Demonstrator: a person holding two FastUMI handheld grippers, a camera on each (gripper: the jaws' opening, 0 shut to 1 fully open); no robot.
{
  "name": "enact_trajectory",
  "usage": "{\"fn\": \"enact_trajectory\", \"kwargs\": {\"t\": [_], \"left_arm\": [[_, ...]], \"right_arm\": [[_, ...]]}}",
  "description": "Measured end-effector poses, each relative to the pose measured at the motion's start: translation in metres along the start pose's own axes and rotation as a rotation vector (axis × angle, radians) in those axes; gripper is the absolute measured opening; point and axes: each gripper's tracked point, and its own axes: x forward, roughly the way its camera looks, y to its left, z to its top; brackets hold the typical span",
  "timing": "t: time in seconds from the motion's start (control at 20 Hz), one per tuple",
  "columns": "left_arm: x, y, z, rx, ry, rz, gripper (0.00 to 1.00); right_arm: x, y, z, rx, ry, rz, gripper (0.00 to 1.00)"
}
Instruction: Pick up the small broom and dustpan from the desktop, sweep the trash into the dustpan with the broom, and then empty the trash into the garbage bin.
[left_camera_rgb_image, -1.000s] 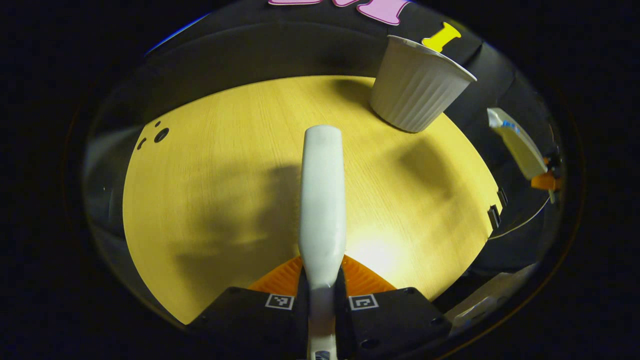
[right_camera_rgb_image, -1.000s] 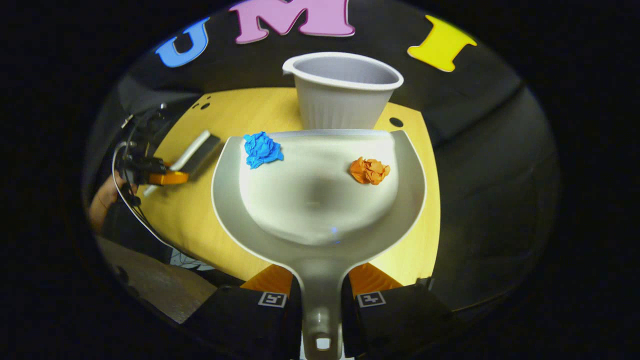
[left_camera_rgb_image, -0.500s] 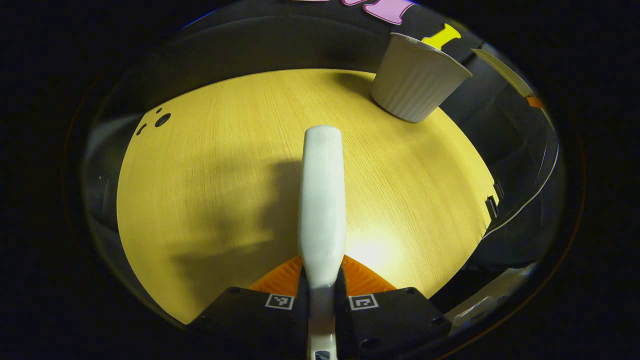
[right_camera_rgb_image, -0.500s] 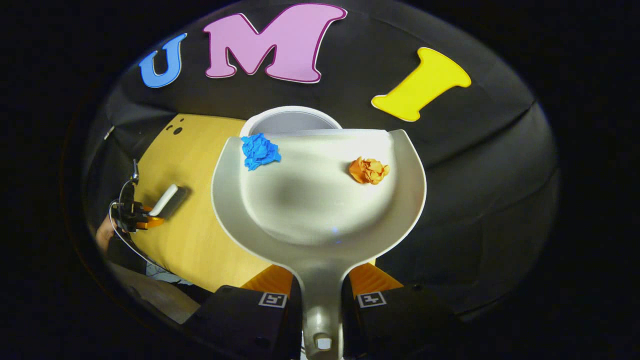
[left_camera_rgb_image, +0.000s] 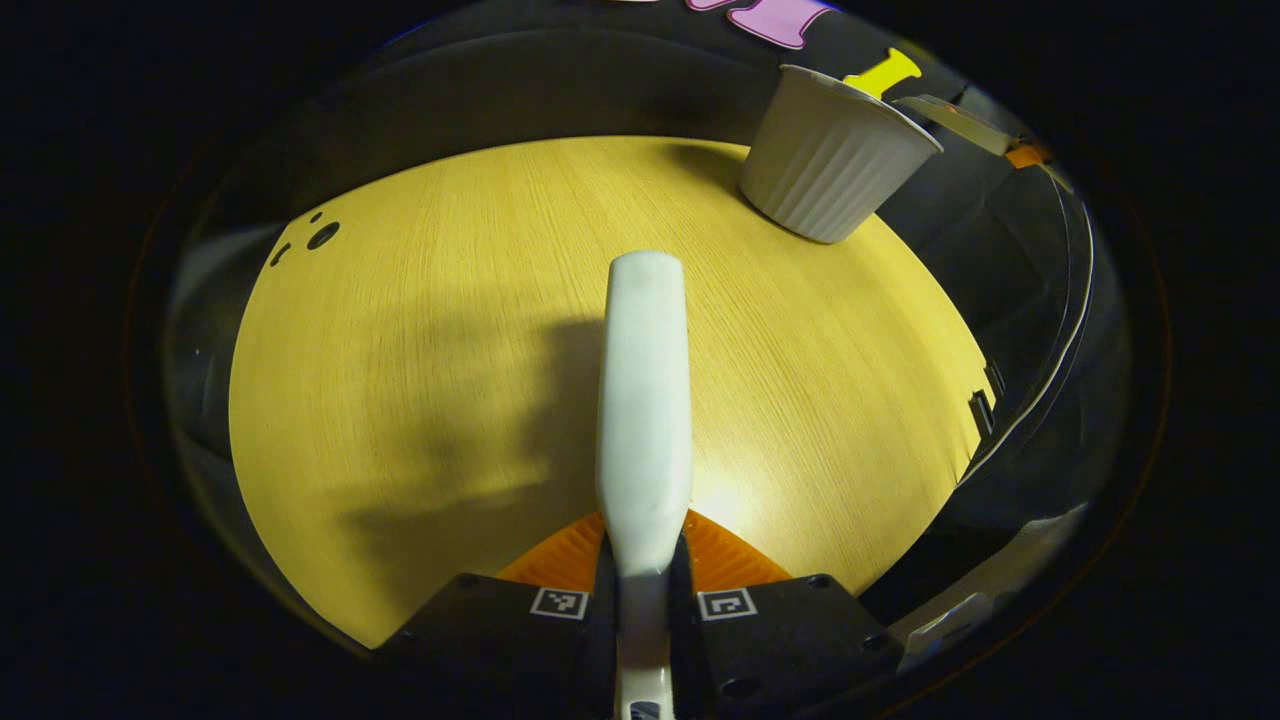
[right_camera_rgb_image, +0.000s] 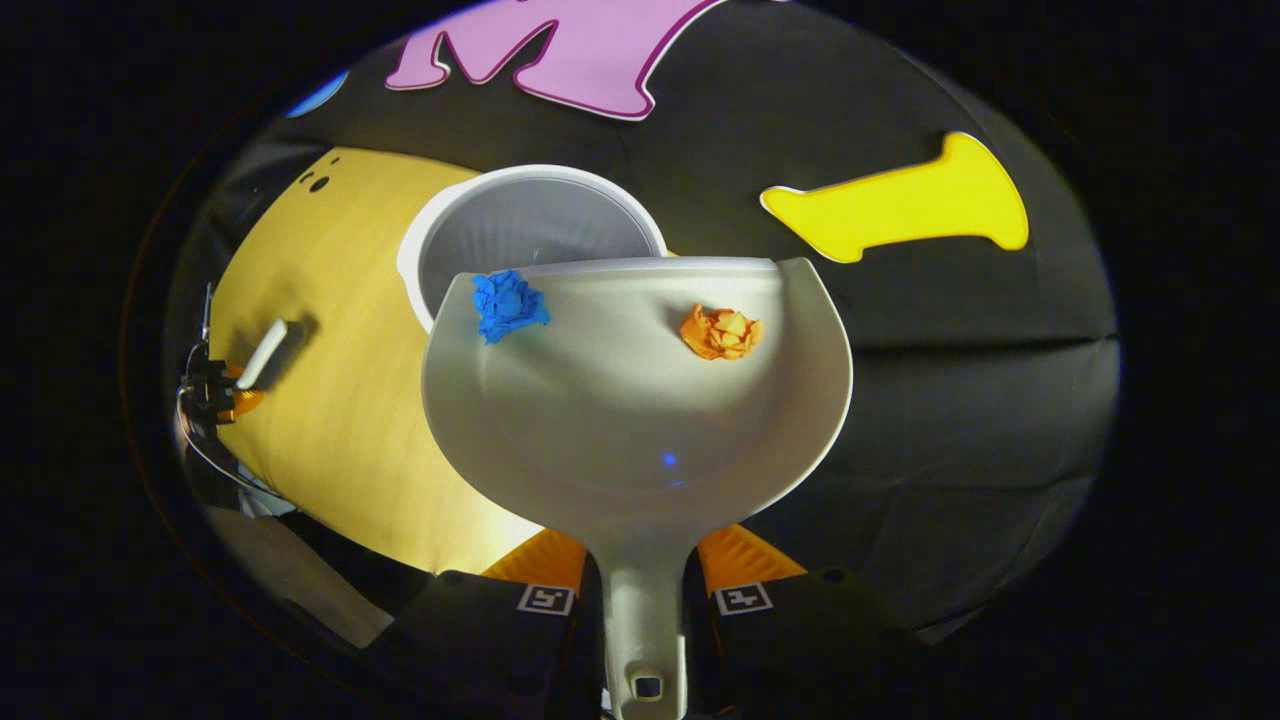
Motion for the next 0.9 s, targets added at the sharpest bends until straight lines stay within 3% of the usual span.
{"fn": "enact_trajectory", "kwargs": {"t": [0.15, 0.25, 0.3, 0.55, 0.9], "left_arm": [[0.001, 0.003, 0.000, -0.010, -0.002, 0.001, 0.25], [0.002, 0.003, 0.000, -0.015, -0.003, 0.001, 0.25], [0.002, 0.003, 0.001, -0.021, -0.004, -0.002, 0.25], [0.005, 0.005, -0.001, -0.028, 0.004, -0.007, 0.25], [0.006, 0.007, 0.000, -0.026, 0.016, 0.002, 0.25]], "right_arm": [[-0.011, -0.017, 0.002, -0.083, 0.057, -0.053, 0.33], [-0.014, -0.021, 0.002, -0.117, 0.094, -0.073, 0.36], [-0.015, -0.021, 0.001, -0.134, 0.111, -0.075, 0.39], [-0.018, -0.029, 0.007, -0.215, 0.170, -0.077, 0.36], [-0.015, -0.025, 0.010, -0.158, 0.122, -0.056, 0.36]]}}
